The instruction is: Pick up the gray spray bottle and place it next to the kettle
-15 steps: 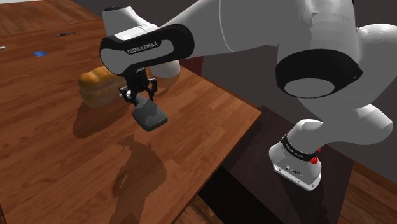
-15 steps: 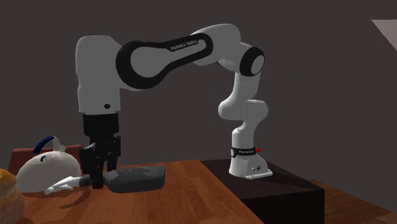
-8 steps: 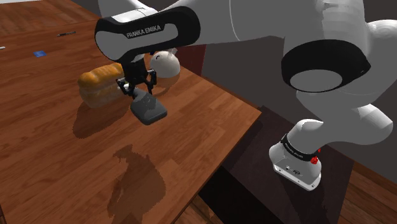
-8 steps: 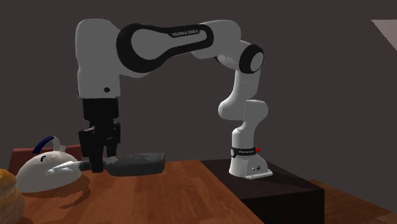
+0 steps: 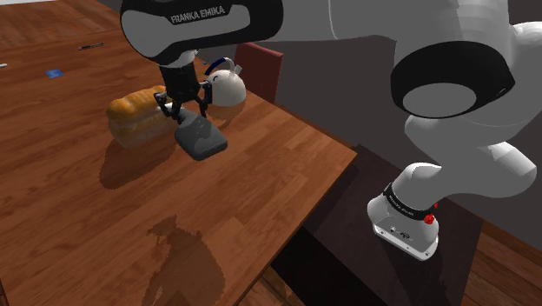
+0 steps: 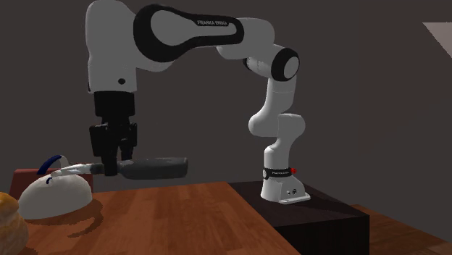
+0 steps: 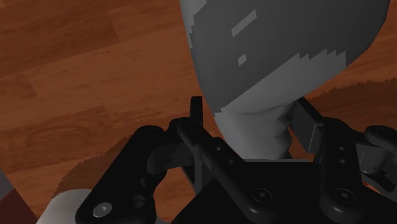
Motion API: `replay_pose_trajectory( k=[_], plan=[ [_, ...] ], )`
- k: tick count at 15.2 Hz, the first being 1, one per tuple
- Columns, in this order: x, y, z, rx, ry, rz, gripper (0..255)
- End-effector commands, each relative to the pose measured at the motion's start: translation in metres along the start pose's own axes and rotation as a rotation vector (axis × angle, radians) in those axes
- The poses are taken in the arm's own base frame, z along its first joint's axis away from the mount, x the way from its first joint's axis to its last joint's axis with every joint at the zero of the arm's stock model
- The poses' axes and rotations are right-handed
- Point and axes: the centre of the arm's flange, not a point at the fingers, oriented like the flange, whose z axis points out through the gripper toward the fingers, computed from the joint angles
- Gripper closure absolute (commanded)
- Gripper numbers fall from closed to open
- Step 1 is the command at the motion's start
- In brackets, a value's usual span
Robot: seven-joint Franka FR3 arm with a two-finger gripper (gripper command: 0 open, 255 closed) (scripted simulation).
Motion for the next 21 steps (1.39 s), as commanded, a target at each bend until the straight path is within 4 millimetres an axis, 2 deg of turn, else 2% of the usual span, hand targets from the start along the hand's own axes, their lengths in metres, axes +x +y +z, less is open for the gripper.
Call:
replay_pose_trajectory(
  k=[1,12,21],
  plan=[
    [-0.001,0.000,-0.011,0.000,0.000,0.000,255],
    [-0.003,0.003,-0.066,0.000,0.000,0.000,255],
    [0.061,0.103,-0.065,0.000,0.000,0.000,255]
  ],
)
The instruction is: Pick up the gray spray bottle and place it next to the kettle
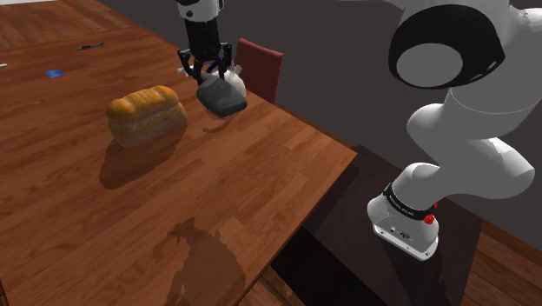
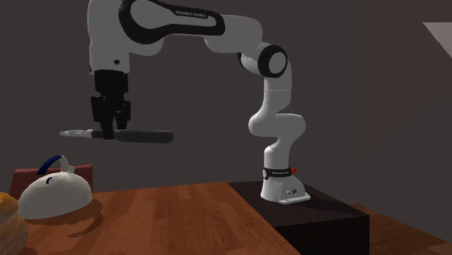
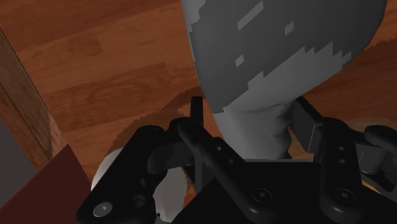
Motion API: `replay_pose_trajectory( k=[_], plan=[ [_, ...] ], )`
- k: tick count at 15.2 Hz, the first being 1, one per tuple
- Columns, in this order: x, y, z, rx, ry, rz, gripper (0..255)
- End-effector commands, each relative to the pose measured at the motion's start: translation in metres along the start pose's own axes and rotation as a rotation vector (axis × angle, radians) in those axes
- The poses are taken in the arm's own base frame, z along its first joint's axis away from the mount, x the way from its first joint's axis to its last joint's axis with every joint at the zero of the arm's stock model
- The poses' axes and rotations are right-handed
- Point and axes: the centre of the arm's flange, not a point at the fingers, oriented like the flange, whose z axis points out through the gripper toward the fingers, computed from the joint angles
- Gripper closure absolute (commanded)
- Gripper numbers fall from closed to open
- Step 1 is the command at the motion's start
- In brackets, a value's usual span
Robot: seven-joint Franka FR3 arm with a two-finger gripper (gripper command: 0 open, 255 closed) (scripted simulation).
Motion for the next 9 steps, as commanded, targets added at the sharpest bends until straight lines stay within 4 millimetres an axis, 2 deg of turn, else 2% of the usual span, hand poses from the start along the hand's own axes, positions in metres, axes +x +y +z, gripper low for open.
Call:
replay_pose_trajectory(
  k=[1,2,9],
  plan=[
    [0.013,0.021,0.000,0.000,0.000,-0.001,255],
    [0.019,0.031,0.000,0.000,0.000,-0.001,255],
    [0.021,0.029,0.037,0.000,0.000,-0.001,255]
  ],
)
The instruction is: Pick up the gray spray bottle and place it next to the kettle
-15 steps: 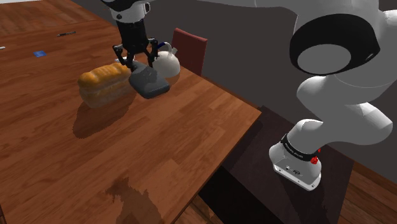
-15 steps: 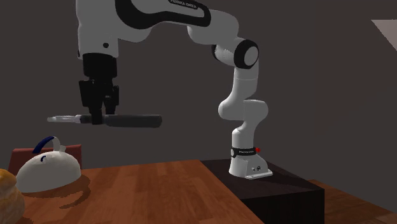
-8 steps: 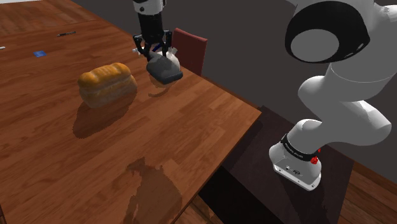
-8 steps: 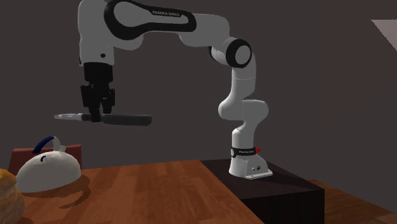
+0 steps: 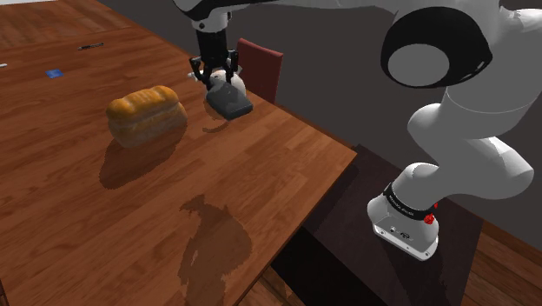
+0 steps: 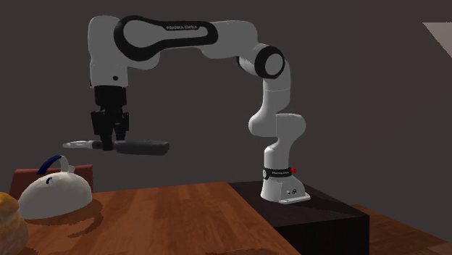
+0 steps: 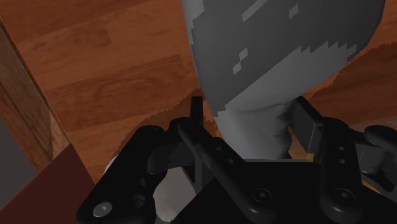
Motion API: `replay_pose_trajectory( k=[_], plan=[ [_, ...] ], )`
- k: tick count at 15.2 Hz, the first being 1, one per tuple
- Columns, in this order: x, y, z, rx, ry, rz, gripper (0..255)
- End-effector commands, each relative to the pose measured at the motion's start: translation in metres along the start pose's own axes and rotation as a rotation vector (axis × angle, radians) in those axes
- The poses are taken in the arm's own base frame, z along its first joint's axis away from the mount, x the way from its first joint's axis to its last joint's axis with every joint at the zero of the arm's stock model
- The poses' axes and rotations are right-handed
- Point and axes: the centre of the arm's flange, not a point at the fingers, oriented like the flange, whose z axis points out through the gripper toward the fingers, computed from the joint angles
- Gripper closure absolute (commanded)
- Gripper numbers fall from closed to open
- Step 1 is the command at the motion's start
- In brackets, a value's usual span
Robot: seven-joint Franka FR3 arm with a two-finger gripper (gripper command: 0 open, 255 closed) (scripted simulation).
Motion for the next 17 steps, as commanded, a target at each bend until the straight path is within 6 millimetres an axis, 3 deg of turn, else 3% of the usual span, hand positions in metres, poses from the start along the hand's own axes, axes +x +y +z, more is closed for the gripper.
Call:
replay_pose_trajectory(
  k=[1,17],
  plan=[
    [0.000,-0.001,0.010,0.000,0.001,0.000,255],
    [0.003,-0.005,0.094,0.000,0.001,0.000,255]
  ],
)
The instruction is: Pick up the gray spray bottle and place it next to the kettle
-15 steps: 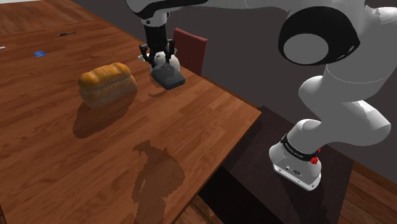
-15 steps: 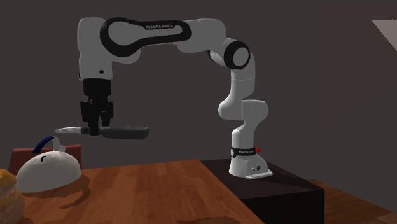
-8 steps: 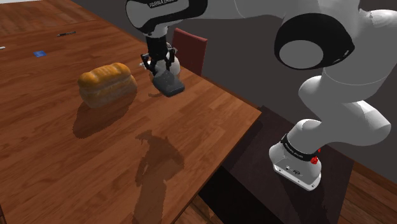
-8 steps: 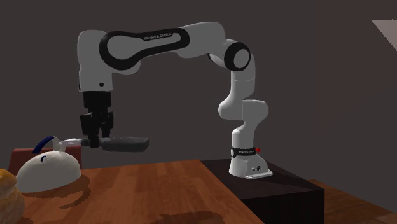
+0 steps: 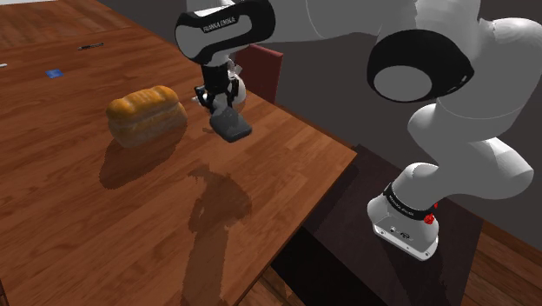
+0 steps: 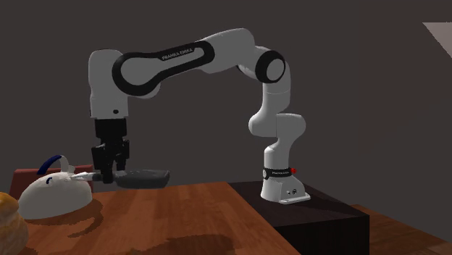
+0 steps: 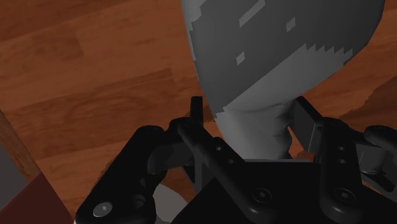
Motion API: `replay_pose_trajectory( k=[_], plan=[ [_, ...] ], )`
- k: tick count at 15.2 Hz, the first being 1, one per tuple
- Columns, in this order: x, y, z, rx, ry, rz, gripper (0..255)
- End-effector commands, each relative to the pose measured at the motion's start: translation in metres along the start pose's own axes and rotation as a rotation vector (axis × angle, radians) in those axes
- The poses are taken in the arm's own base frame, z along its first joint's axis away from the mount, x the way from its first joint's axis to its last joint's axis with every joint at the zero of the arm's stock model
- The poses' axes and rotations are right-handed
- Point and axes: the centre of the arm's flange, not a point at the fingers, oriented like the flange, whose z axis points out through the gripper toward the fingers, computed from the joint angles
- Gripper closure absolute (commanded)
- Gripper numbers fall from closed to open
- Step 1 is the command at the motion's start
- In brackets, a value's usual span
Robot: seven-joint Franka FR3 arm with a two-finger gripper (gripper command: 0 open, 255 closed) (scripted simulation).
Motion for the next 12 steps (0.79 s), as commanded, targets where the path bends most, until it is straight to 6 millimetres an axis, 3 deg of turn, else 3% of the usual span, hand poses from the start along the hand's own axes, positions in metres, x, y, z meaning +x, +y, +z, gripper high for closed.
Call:
replay_pose_trajectory(
  k=[1,12],
  plan=[
    [0.000,0.000,0.012,0.000,0.000,0.000,255],
    [0.002,-0.003,0.070,0.000,0.000,0.000,255]
  ],
)
